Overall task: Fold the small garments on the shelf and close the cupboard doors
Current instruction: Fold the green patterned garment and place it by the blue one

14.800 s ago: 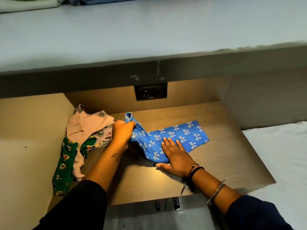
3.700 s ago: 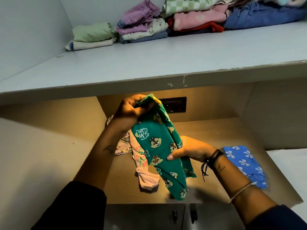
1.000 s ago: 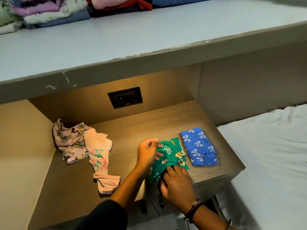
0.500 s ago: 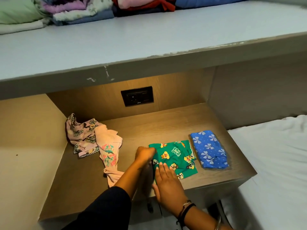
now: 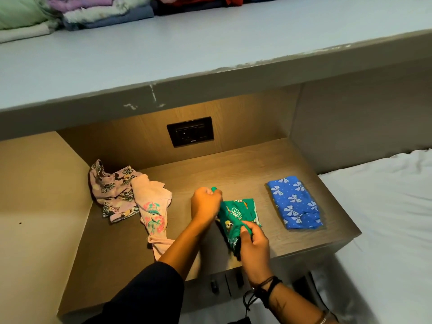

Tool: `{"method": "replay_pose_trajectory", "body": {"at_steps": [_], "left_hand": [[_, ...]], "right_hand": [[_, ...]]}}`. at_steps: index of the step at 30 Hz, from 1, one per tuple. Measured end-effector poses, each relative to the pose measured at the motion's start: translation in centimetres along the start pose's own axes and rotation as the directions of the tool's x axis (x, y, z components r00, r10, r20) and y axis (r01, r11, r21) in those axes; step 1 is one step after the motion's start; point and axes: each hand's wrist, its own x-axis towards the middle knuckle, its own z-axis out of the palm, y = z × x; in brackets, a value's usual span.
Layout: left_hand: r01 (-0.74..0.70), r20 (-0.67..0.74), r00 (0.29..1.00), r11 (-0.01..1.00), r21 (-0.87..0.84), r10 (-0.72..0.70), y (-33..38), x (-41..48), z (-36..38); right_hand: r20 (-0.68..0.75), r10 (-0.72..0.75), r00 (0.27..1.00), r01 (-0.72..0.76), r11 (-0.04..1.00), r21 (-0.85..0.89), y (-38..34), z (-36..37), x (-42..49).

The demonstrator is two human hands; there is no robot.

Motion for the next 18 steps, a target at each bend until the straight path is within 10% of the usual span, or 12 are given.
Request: {"method": "replay_pose_trajectory", "body": {"at_steps": [11, 18], "left_hand": [[-0.258, 0.192, 0.959, 0.923, 0.286, 0.208, 3.4, -3.2, 7.4], [-0.179, 0.311, 0.912, 0.941, -0.286, 0.268, 2.1, -2.8, 6.9]], "right_hand": [[-0.211, 0.124, 0.97, -0.147, 0.984, -0.096, 1.4, -3.5, 0.4], [-0.271, 0.196, 0.942, -0.224, 0.971, -0.077, 0.9, -4.7, 0.1]]}}
